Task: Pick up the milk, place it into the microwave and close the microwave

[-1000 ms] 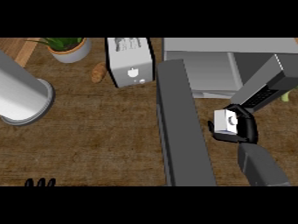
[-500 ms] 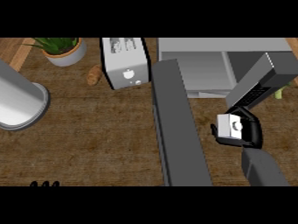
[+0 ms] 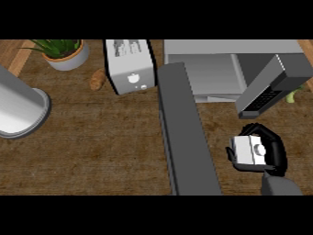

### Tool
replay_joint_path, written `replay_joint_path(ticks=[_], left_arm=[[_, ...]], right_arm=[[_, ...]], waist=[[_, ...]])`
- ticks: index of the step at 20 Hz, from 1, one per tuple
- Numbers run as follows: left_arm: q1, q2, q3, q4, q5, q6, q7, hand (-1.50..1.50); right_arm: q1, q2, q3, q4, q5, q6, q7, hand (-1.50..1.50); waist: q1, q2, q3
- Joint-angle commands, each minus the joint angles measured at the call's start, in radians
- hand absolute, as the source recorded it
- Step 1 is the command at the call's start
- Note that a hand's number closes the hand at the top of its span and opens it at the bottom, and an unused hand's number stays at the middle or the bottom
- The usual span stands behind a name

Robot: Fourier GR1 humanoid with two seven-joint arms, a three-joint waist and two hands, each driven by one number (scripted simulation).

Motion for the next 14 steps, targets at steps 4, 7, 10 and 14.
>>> replay_joint_path(ticks=[4, 7, 10, 14], left_arm=[[-0.036, 0.005, 0.036, 0.007, 0.045, 0.003, 0.019, -1.5], [0.031, 0.069, 0.067, -0.066, 0.093, -0.024, 0.032, -1.5], [0.012, 0.035, 0.056, 0.073, 0.065, -0.05, -0.101, -1.5], [0.074, 0.096, 0.084, -0.072, 0.102, -0.038, -0.031, -1.5]], right_arm=[[0.082, 0.089, 0.054, -0.201, -0.111, 0.073, 0.114, 1.5], [0.116, 0.085, 0.091, -0.353, -0.107, 0.041, 0.217, 1.5], [0.035, 0.092, 0.129, -0.283, -0.03, -0.101, 0.201, 1.5], [-0.061, 0.092, 0.123, -0.26, 0.006, -0.149, 0.281, 1.5]], waist=[[0.015, 0.007, 0.002], [0.016, 0.006, 0.002], [0.023, 0.007, 0.001], [0.025, 0.008, 0.002]])
